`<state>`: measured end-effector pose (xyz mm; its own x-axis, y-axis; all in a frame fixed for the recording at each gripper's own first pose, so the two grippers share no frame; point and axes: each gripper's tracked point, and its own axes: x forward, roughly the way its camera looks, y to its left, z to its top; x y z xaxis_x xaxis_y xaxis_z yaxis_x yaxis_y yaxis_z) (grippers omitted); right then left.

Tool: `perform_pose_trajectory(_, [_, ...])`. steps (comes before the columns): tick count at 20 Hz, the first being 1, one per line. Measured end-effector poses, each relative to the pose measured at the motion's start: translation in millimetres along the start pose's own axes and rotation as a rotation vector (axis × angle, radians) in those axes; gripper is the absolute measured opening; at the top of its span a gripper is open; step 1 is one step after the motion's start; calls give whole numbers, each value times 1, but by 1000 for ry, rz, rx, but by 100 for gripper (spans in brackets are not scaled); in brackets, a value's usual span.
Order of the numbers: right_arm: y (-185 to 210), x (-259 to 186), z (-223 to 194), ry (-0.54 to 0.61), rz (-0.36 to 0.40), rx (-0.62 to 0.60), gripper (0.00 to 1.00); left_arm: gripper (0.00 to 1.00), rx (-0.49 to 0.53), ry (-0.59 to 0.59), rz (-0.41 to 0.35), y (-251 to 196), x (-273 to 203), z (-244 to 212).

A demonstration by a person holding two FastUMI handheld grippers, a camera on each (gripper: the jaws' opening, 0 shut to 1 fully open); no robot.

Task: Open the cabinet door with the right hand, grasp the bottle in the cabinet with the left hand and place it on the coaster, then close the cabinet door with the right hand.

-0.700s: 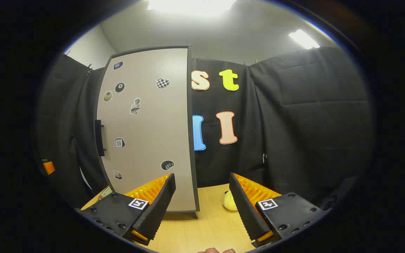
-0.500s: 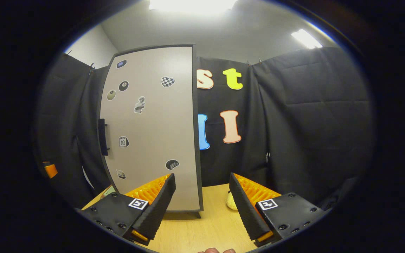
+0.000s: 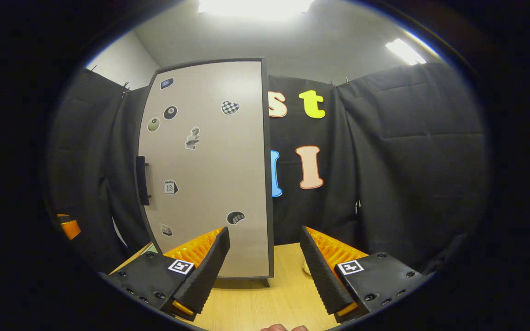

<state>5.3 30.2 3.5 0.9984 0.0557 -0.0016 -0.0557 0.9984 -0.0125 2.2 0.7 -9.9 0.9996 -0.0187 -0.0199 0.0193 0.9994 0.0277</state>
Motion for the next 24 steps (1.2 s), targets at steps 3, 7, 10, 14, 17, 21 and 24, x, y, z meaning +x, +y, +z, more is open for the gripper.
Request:
perform_pose_trajectory(3, [4,2,0,4,9,5,97,83,0,2,6,3,-3,-4])
perform_pose_trajectory(7, [10,9,-2,22,23,6,97,83,45,2,23,9,-6,-20])
perform_pose_trajectory(10, [18,15,7,25,39,15,97,83,67,16,19,6,-9,-34])
perform_pose_trajectory(14, [31,26,29,-11,50,24,97,83,88,29,-2,0,-18,-43])
perform_pose_trajectory(17, [54,37,43,-4,97,39,95,84,62,33,-11,-6,-21,-51])
perform_pose_trajectory(21, [94,48,63,-10,163,65,97,84,-57,77,-14,-8,-25,-79])
perform_pose_trajectory(24, [128,58,75,-18,211,49,98,84,-99,104,16,7,-30,-95])
